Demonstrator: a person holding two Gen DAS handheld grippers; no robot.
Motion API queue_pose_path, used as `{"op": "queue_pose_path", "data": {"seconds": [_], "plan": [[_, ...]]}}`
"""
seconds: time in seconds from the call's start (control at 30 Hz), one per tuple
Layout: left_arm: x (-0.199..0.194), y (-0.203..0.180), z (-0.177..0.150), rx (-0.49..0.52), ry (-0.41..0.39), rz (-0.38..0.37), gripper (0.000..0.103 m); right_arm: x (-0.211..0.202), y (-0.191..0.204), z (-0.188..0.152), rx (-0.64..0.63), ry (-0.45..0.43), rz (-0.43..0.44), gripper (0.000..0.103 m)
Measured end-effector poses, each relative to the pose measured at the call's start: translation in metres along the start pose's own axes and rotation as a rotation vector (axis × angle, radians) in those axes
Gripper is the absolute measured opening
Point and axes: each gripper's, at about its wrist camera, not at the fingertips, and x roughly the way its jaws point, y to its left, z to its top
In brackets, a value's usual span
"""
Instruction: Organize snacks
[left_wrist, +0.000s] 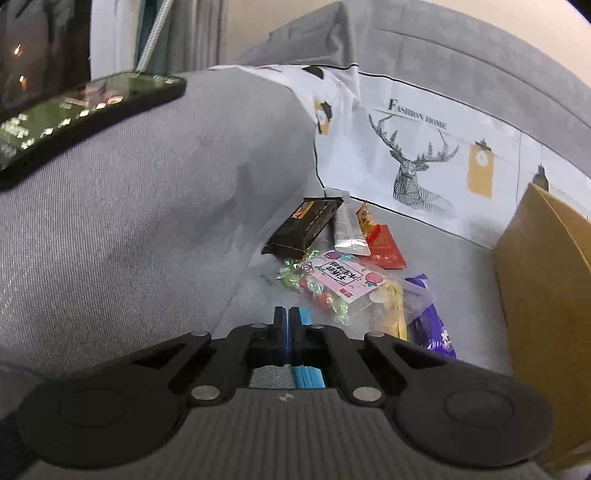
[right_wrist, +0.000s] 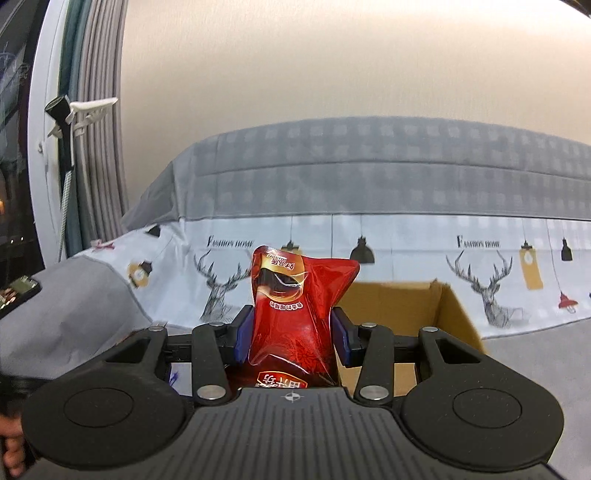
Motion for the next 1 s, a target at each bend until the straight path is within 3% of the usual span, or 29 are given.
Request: {"op": "queue_pose_path", "data": {"seconds": [0.2, 0.27, 0.33, 0.43, 0.67, 0.8, 0.9, 1.0], "plan": [[0.018, 0.022, 0.003, -0.123, 0.099, -0.036, 0.003, 0.010, -0.023, -0.001, 0.130, -0.003, -0.030, 0.047], [0.022, 0.028, 0.005, -0.156, 0.130, -0.063, 0.011, 0.008, -0.024, -0.001, 0.148, -0.008, -0.030, 0.047], [0.026, 0.029, 0.007, -0.155, 0.155, -0.080, 0.013, 0.007, -0.026, 0.000, 0.159, -0.015, -0.033, 0.047], [0.036, 0.023, 0.006, -0.125, 0.217, -0.066, 0.026, 0.007, -0.026, 0.001, 0.178, -0.012, -0.022, 0.047], [0.044, 0.006, 0.002, -0.082, 0.271, -0.052, 0.027, 0.004, -0.032, 0.002, 0.178, -0.007, -0.018, 0.047], [0.047, -0.017, -0.002, 0.037, 0.274, 0.005, 0.030, 0.009, -0.039, 0.004, 0.198, 0.009, -0.028, 0.047], [0.045, -0.023, -0.005, 0.075, 0.265, 0.017, 0.017, 0.011, -0.044, 0.005, 0.223, 0.015, -0.036, 0.047], [0.041, -0.019, -0.006, 0.077, 0.256, 0.021, 0.012, 0.011, -0.048, 0.005, 0.246, 0.020, -0.051, 0.047]]}}
